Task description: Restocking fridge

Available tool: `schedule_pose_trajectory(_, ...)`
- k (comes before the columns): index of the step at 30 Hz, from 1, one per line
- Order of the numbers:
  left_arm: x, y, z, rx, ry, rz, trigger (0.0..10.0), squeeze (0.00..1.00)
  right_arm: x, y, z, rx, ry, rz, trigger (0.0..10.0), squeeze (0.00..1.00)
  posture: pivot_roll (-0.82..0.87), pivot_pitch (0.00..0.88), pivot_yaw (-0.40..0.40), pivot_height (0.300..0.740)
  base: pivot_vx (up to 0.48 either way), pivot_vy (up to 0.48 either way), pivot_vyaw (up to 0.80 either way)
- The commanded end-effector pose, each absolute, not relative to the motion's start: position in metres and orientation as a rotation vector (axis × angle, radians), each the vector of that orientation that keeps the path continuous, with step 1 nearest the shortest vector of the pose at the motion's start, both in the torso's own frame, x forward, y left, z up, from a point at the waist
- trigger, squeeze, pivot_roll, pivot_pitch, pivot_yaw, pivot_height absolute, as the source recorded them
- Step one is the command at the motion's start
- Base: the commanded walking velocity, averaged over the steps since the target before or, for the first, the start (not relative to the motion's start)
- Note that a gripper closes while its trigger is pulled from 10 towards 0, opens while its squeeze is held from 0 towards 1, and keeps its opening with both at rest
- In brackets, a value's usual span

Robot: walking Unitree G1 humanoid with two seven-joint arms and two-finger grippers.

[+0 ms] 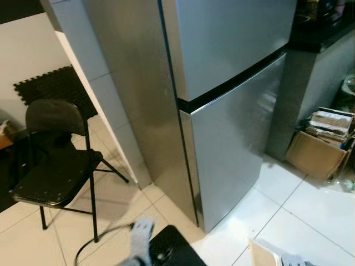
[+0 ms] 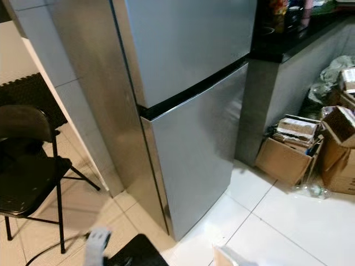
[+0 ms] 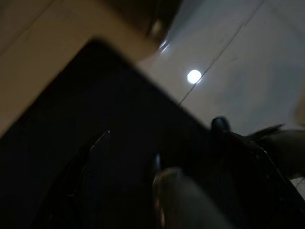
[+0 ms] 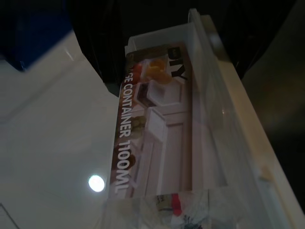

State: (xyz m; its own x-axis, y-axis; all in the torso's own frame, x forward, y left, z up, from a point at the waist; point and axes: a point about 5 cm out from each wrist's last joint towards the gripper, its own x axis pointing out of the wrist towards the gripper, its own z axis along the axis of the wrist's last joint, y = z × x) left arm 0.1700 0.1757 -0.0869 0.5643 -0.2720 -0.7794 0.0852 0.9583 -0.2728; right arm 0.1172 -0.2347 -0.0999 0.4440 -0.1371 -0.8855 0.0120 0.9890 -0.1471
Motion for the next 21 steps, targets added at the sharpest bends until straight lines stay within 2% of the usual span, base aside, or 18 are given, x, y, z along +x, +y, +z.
schedule_pose_trajectory(1,0.162,0.192,-0.090,-0.217,0.980,-0.118,10.0,0.00,0.120,-0.232,-0.100,-0.131,1.112,-0.083,10.0,0.00,-0.09,0.000,0.033,0.740,0.000,0.000,0.00)
schedule_pose_trajectory(4,0.156,0.194,-0.092,-0.215,0.998,-0.088,10.0,0.00,0.117,-0.234,-0.101,-0.145,1.135,-0.079,10.0,0.00,-0.08,0.000,0.016,0.740,0.000,0.000,0.00)
schedule_pose_trajectory(9,0.156,0.192,-0.093,-0.243,0.994,-0.042,10.0,0.00,0.116,-0.237,-0.101,-0.165,1.154,-0.062,10.0,0.00,-0.07,0.000,-0.009,0.740,0.000,0.343,0.00)
schedule_pose_trajectory(21,0.162,0.187,-0.092,-0.248,0.984,-0.023,10.0,0.00,0.127,-0.238,-0.097,-0.170,1.133,-0.067,10.0,0.00,-0.08,0.000,-0.008,0.740,0.000,0.447,0.00)
